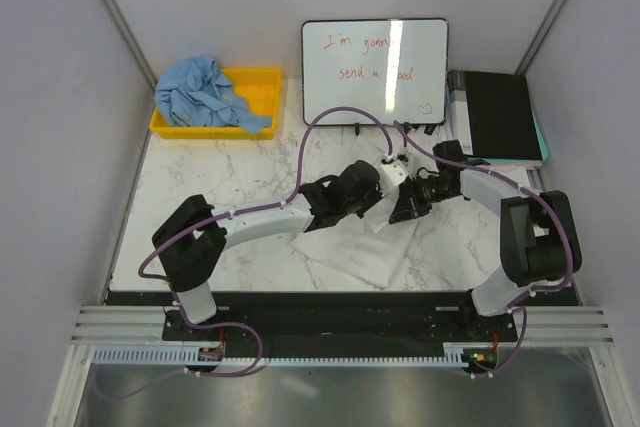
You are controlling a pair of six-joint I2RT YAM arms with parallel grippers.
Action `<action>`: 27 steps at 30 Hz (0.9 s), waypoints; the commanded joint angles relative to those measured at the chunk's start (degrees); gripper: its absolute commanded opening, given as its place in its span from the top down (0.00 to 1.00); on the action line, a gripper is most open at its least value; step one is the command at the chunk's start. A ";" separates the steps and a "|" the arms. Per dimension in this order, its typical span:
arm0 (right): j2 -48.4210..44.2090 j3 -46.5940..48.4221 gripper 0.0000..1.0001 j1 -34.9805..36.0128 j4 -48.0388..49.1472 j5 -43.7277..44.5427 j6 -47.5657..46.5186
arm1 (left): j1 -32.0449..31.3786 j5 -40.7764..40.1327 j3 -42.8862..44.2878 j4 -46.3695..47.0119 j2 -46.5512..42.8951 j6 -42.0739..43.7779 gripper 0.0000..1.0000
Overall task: Fold and stack the long sleeve shirts
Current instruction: Fold the shirt
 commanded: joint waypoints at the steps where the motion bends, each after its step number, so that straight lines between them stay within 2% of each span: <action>1: -4.61 -5.96 0.83 0.03 24.16 3.42 18.65 | 0.21 -0.50 -0.12 3.10 -2.51 -3.45 0.96; 4: -6.81 -9.13 0.82 0.03 33.76 9.47 26.23 | 0.21 -0.15 -0.12 3.10 -2.42 -3.46 0.95; 8: -6.11 -8.35 0.77 0.30 33.87 15.21 25.98 | 0.29 0.03 0.05 3.54 -2.34 -3.28 0.94; 10: -6.81 -8.96 0.69 0.30 36.58 15.74 27.54 | 0.29 0.64 0.05 3.54 -2.25 -3.28 0.94; 13: -7.96 -10.02 0.67 0.47 39.58 17.15 29.84 | 0.21 0.99 -0.04 3.72 -2.07 -3.54 0.93; 15: -7.43 -8.88 0.68 0.47 37.13 17.41 29.23 | 0.29 2.30 -0.04 3.89 -1.99 -3.89 0.91; 18: -8.83 -7.73 0.63 -1.19 34.48 16.63 27.30 | 0.21 7.38 0.14 3.28 -1.20 -4.24 0.69; 19: -9.88 -7.30 0.61 -1.89 32.91 16.62 26.68 | 0.21 8.72 0.14 2.58 -1.19 -4.24 0.51; 20: -10.24 -5.81 0.58 -3.38 30.46 16.54 25.03 | 0.55 10.12 -0.30 1.79 -1.80 -5.20 0.45; 22: -10.77 -3.96 0.53 -4.79 27.29 17.15 22.65 | 2.04 13.11 -1.26 -0.14 -3.47 -6.00 0.37; 24: -10.86 -2.11 0.48 -5.85 23.68 18.11 18.96 | 5.20 18.19 -1.44 -4.95 -6.28 -5.13 0.36; 27: -9.81 -1.14 0.47 -5.77 21.39 18.12 15.79 | 10.57 30.38 -2.05 -11.29 -8.48 2.85 0.36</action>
